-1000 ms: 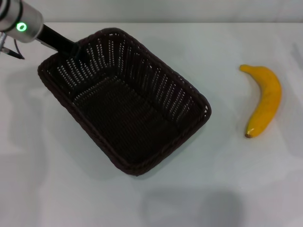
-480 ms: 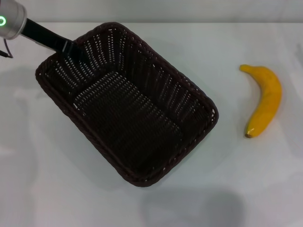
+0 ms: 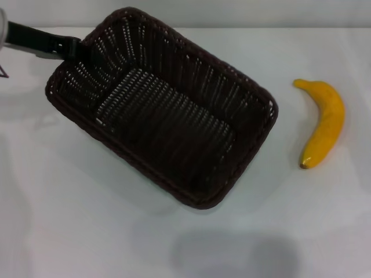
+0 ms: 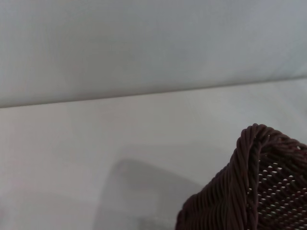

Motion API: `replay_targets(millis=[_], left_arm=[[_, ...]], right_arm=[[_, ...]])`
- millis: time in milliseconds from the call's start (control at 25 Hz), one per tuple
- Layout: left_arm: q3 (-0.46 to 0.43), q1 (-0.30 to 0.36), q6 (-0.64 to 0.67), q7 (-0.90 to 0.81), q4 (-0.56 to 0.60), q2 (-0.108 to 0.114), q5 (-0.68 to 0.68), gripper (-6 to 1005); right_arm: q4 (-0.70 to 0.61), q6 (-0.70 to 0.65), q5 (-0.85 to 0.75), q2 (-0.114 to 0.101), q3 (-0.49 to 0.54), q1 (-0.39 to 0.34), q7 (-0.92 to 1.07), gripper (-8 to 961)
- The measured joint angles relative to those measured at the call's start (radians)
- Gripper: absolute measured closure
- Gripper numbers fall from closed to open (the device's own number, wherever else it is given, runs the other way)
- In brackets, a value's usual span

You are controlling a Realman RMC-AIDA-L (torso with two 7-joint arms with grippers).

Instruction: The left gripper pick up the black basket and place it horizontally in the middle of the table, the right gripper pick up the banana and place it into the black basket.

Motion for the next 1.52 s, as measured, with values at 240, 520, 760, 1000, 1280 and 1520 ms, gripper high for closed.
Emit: replay_targets(millis=[240, 520, 760, 1000, 1280, 1520], left_arm=[[-0.002, 0.103, -0.034, -0.008, 0.005, 0.016, -0.188, 809], [-0.002, 0.243, 0.012, -0.06, -0.001, 0.013, -0.386, 794], [-0.004, 0.323, 0.129, -0.123, -0.01, -0.036, -0.402, 782], [0.004, 0.321, 0.194, -0.118, -0.017, -0.09, -0.382, 770], [0.005, 0.268, 0.254, -0.12, -0.046, -0.124, -0.357, 755], [0.006, 0.219, 0.296, -0.12, -0.109, -0.134, -0.351, 743]], right_arm=[[-0.007, -0.002, 0.0, -0.005, 0.028, -0.011, -0.001, 80], [-0.017, -0.008, 0.0, -0.007, 0.03, -0.023, -0.002, 80], [-0.047, -0.032, 0.0, -0.008, 0.03, -0.03, -0.004, 80], [-0.052, -0.035, -0.001, -0.008, 0.029, -0.03, -0.014, 80], [-0.054, -0.035, -0.007, -0.009, 0.02, -0.03, -0.031, 81], [-0.054, -0.034, -0.008, -0.009, 0.019, -0.037, -0.031, 81]])
